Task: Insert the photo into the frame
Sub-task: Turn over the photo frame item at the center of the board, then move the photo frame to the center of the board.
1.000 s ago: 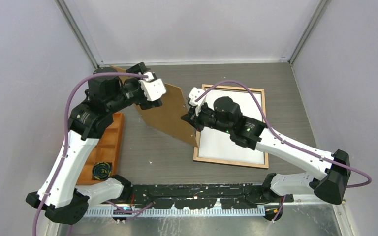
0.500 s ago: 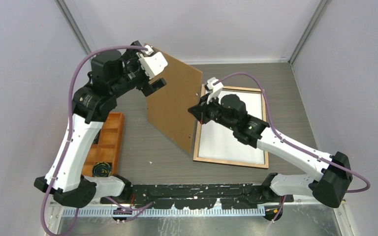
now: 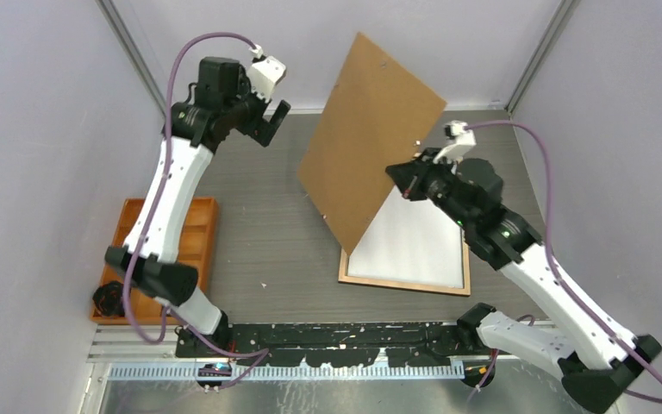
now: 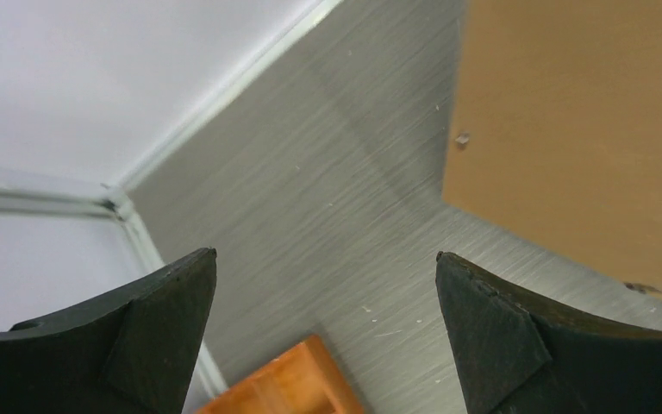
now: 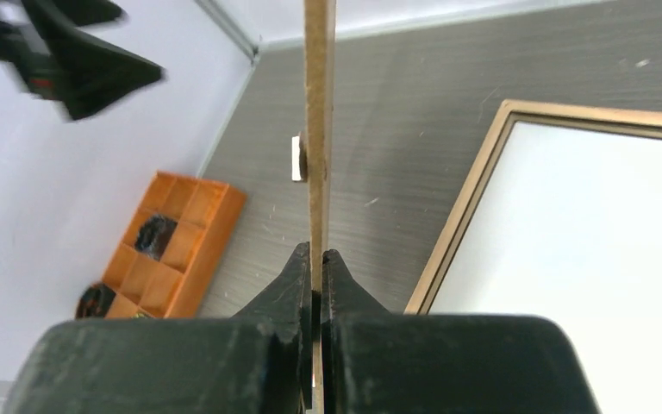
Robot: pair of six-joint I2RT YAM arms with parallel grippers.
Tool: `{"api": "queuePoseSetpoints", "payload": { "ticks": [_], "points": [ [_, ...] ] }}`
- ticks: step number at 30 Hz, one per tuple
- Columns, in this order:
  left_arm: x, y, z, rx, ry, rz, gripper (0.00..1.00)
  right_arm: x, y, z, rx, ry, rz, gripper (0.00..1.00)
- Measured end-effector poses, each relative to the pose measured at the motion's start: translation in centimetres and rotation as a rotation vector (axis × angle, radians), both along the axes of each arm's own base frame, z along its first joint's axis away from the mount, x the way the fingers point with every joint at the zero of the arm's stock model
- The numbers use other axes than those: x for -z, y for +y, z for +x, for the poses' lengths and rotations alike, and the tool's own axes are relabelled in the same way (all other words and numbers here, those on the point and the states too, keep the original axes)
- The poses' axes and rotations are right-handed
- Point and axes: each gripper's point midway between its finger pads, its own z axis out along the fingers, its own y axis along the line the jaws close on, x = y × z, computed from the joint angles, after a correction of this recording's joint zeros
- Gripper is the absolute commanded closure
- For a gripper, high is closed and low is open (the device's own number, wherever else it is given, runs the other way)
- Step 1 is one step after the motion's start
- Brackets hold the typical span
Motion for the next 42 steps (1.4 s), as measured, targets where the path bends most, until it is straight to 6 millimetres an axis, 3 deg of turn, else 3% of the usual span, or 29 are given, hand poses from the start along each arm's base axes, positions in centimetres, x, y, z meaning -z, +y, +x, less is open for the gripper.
{"api": "queuePoseSetpoints", "payload": {
  "ticks": [3, 5, 11, 17, 22, 29, 33, 42],
  "points": [
    [3.4, -0.1, 2.9, -0.069, 0.120, -0.031, 0.00, -2.4, -2.7, -1.7, 0.073, -0.047, 0.042, 0.99],
    [7.0, -0.7, 4.1, -0.100, 0.234, -0.058, 0.00, -4.1, -4.8, -2.9, 0.135, -0.075, 0.071, 0.99],
    [16.9, -4.9, 3.0, -0.092, 0.543, -0.114, 0.00, -8.1, -10.3, -5.0, 0.324, -0.116, 0.106, 0.99],
    [22.3, -12.2, 1.1, 0.014, 0.692, -0.126, 0.13, -8.0, -14.7, -6.7, 0.476, -0.094, 0.058, 0.99],
    [26.2, -16.6, -0.1, 0.070, 0.803, -0.170, 0.21, -6.7, -16.7, -7.9, 0.537, -0.054, -0.001, 0.99],
    [30.5, -19.1, 0.0, 0.070, 0.889, -0.203, 0.36, -5.6, -17.5, -8.5, 0.561, -0.022, -0.031, 0.99],
    [31.6, -19.8, 0.0, 0.075, 0.906, -0.211, 0.46, -5.5, -17.5, -8.5, 0.563, -0.016, -0.028, 0.99],
    [32.9, -21.0, -0.4, 0.090, 0.943, -0.225, 0.50, -5.3, -17.4, -8.5, 0.562, -0.009, -0.023, 0.99]
  ]
}}
